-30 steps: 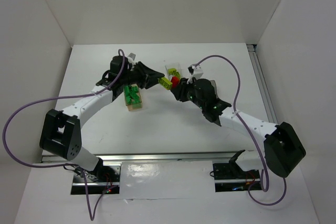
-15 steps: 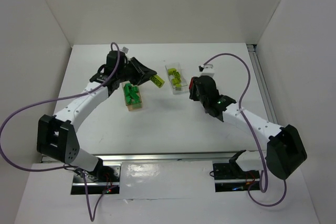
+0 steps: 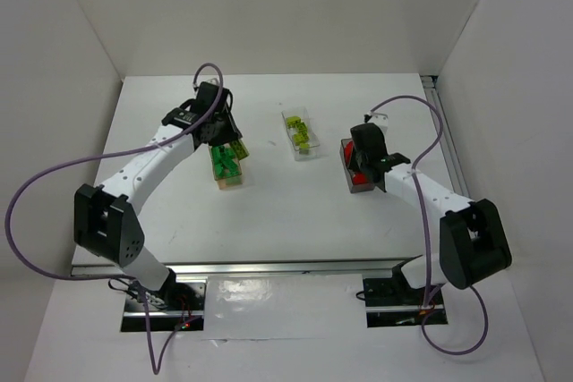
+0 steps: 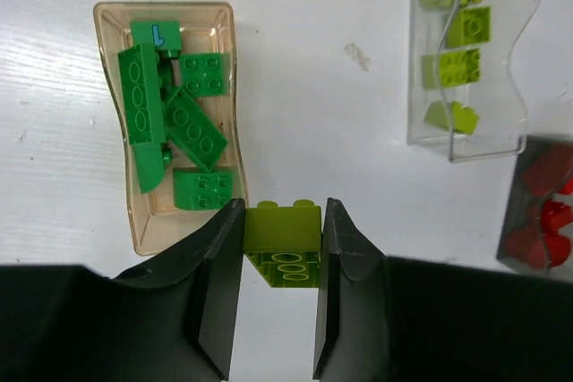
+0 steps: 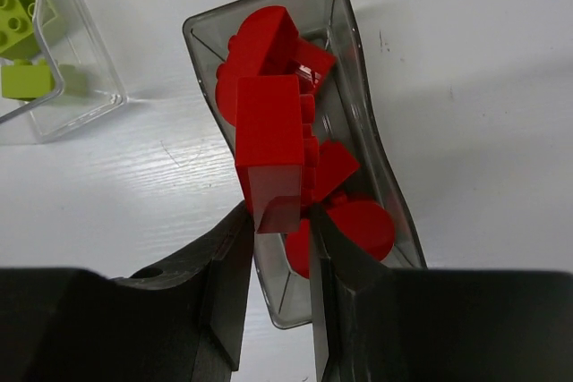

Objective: Sort the legos into containers by color

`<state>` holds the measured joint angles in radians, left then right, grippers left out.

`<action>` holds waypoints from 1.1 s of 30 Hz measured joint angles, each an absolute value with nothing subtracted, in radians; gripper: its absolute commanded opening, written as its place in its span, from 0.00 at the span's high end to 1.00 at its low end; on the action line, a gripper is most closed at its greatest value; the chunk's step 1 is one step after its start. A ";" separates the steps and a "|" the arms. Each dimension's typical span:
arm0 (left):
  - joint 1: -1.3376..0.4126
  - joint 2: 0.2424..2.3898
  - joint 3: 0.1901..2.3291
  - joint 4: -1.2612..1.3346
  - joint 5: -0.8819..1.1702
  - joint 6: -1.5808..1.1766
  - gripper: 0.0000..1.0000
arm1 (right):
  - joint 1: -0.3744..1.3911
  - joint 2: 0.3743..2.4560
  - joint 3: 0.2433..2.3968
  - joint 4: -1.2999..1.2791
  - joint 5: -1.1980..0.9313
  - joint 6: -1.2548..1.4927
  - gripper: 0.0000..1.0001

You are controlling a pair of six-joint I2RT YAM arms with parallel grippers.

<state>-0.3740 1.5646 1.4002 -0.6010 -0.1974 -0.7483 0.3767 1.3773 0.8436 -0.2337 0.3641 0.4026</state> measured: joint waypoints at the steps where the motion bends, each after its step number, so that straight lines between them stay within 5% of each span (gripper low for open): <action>1: -0.376 1.577 1.404 -0.606 -0.197 -0.735 1.00 | 0.372 1.383 0.844 -0.234 0.360 0.403 0.88; 13: -0.457 1.984 1.888 -0.612 -0.104 -0.680 1.00 | 0.336 1.425 0.865 -0.239 0.314 0.399 0.83; 15: -0.459 2.073 1.995 -0.620 -0.087 -0.680 1.00 | 0.336 1.440 0.865 -0.240 0.305 0.399 0.72; 16: -0.459 2.110 2.038 -0.619 -0.079 -0.679 1.00 | 0.336 1.447 0.865 -0.240 0.302 0.399 0.63; 17: -0.459 2.145 2.076 -0.620 -0.070 -0.679 1.00 | 0.336 1.455 0.865 -0.240 0.299 0.399 0.41; 20: -0.461 2.249 2.189 -0.628 -0.036 -0.679 1.00 | 0.336 1.459 0.865 -0.241 0.304 0.402 0.20; 22: -0.461 2.309 2.253 -0.635 -0.010 -0.679 0.89 | 0.336 1.448 0.865 -0.243 0.326 0.403 0.10; 27: -0.472 2.401 2.339 -0.638 0.038 -0.678 0.23 | 0.330 1.359 0.867 -0.260 0.421 0.413 0.00; 33: -0.488 2.404 2.339 -0.647 0.070 -0.680 0.13 | 0.308 1.245 0.892 -0.266 0.533 0.461 0.00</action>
<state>-0.4885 2.4039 2.3394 -0.6472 0.0700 -0.6796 0.3084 1.2453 0.8921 -0.2665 0.5327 0.4610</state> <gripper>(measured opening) 0.862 0.998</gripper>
